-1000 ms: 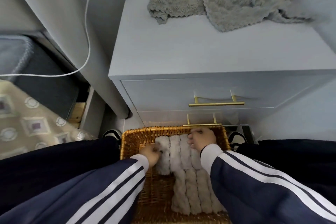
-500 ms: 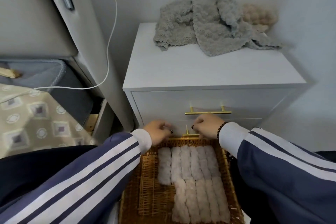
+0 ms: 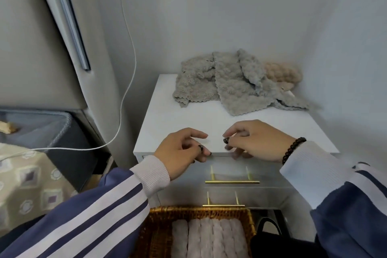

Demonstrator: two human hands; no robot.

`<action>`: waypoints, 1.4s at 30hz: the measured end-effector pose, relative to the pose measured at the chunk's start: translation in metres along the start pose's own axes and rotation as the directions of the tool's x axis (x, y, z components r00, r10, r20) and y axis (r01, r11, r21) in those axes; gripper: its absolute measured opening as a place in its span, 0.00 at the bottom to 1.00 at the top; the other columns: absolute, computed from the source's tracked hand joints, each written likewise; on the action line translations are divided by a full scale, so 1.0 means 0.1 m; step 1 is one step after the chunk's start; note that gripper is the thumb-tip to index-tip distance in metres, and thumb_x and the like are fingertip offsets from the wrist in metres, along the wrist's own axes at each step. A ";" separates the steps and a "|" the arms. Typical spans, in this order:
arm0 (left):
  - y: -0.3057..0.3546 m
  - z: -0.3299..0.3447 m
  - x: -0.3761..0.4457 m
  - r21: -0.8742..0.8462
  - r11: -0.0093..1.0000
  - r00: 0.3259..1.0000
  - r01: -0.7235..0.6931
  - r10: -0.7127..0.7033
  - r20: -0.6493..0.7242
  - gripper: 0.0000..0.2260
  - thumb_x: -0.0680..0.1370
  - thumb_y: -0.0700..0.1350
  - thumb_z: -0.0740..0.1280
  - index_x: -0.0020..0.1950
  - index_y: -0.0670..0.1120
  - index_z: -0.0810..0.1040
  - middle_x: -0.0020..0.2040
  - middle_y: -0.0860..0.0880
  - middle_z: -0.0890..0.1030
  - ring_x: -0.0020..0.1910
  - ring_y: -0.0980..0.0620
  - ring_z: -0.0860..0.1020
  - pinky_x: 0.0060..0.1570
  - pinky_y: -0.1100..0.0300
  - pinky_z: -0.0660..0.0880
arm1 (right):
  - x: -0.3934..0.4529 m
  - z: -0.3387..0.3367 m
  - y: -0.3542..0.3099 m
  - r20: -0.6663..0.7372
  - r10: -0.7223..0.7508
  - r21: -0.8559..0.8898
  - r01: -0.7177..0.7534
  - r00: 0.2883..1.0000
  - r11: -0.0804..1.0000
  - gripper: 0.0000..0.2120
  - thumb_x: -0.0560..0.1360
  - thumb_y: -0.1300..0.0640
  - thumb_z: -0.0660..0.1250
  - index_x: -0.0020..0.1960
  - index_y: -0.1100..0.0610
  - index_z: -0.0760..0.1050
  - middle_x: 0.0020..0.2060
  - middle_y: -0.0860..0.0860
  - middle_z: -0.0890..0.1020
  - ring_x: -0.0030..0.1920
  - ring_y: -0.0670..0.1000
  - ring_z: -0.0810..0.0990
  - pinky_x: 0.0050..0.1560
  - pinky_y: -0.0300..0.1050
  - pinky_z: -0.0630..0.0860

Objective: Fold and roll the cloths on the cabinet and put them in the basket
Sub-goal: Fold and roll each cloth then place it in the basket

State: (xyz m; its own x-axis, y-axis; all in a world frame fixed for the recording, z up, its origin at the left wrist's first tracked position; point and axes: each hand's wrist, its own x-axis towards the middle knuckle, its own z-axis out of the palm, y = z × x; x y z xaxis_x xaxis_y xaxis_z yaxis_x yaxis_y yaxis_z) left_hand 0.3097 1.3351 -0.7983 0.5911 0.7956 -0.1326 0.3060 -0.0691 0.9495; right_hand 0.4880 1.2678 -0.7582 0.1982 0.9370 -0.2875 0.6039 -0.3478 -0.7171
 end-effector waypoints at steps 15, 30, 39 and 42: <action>0.35 0.24 0.92 -0.268 0.961 0.995 -0.074 0.090 0.048 0.13 0.78 0.32 0.60 0.53 0.47 0.78 0.39 0.50 0.85 0.37 0.54 0.83 0.42 0.63 0.75 | 0.82 -0.90 0.87 -0.742 0.227 0.167 -0.154 0.631 0.974 0.10 0.72 0.62 0.66 0.52 0.53 0.78 0.51 0.50 0.79 0.50 0.50 0.75 0.51 0.40 0.69; 0.37 0.26 0.91 -0.296 0.953 0.995 -0.065 0.084 0.051 0.11 0.78 0.33 0.61 0.54 0.45 0.78 0.39 0.49 0.85 0.35 0.55 0.82 0.40 0.62 0.74 | 1.02 -0.65 0.78 -0.476 0.037 -0.351 -0.228 0.879 0.908 0.25 0.76 0.46 0.63 0.71 0.49 0.64 0.75 0.46 0.58 0.76 0.50 0.51 0.74 0.59 0.45; 0.42 -0.02 0.82 -0.399 0.912 0.984 -0.094 0.025 -0.174 0.10 0.78 0.34 0.63 0.53 0.47 0.78 0.48 0.49 0.84 0.46 0.53 0.82 0.45 0.56 0.78 | 0.66 -0.39 -0.15 -0.682 -0.278 0.012 0.390 0.677 0.921 0.13 0.72 0.70 0.66 0.42 0.55 0.85 0.42 0.46 0.83 0.42 0.39 0.79 0.43 0.28 0.74; 0.43 -0.11 0.84 -0.532 0.847 0.987 -0.011 -0.077 -0.143 0.05 0.78 0.41 0.65 0.53 0.48 0.76 0.51 0.48 0.81 0.49 0.49 0.80 0.50 0.48 0.78 | 0.43 -0.19 -0.38 -0.521 -0.328 0.105 0.440 0.788 0.892 0.12 0.72 0.68 0.69 0.42 0.53 0.85 0.42 0.44 0.84 0.41 0.41 0.82 0.45 0.32 0.78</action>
State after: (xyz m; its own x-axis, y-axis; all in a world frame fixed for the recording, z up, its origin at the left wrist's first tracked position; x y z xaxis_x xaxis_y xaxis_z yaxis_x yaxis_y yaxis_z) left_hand 0.3646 1.4051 -0.7656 0.4531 0.8764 -0.1631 -0.1447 0.2528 0.9566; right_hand 0.4884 1.3218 -0.7318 0.3601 0.8691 0.3390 0.5451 0.0989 -0.8325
